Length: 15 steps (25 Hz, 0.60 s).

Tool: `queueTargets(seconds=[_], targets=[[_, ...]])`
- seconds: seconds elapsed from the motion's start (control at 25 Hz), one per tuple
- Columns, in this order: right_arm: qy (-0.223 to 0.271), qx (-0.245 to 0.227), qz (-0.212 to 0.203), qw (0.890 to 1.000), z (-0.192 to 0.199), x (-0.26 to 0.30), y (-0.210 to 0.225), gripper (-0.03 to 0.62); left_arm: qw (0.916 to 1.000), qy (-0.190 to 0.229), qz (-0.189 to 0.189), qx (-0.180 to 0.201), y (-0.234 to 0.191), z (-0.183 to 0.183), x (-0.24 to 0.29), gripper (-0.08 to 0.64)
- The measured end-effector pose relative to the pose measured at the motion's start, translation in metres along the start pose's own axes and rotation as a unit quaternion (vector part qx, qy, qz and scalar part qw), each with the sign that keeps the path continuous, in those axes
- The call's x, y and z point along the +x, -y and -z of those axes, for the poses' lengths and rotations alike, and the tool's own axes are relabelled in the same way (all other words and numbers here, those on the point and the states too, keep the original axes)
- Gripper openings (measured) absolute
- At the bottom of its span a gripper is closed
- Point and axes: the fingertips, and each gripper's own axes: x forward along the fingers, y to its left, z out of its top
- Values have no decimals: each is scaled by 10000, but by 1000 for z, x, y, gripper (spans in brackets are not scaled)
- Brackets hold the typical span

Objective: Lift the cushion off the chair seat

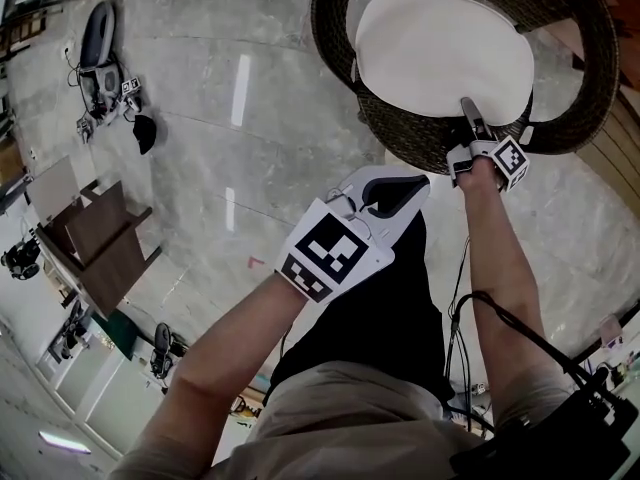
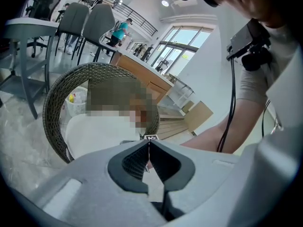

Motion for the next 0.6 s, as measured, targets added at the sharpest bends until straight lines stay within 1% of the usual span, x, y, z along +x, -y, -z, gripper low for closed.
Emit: queueTargets(seconds=[0.12,0.32,0.6], targets=[[-23,-66,-41,10000,-5,10,-7,133,10000,13,-14,-55,-6,1,1,8],[-58,-133,84,9999,-13,22,-5,124,10000,33,-27,-82,-12,3,2,8],[-104,-160,183,9996,-10,21,-7,107,9999,82,-18,-79,-14,0,1,8]])
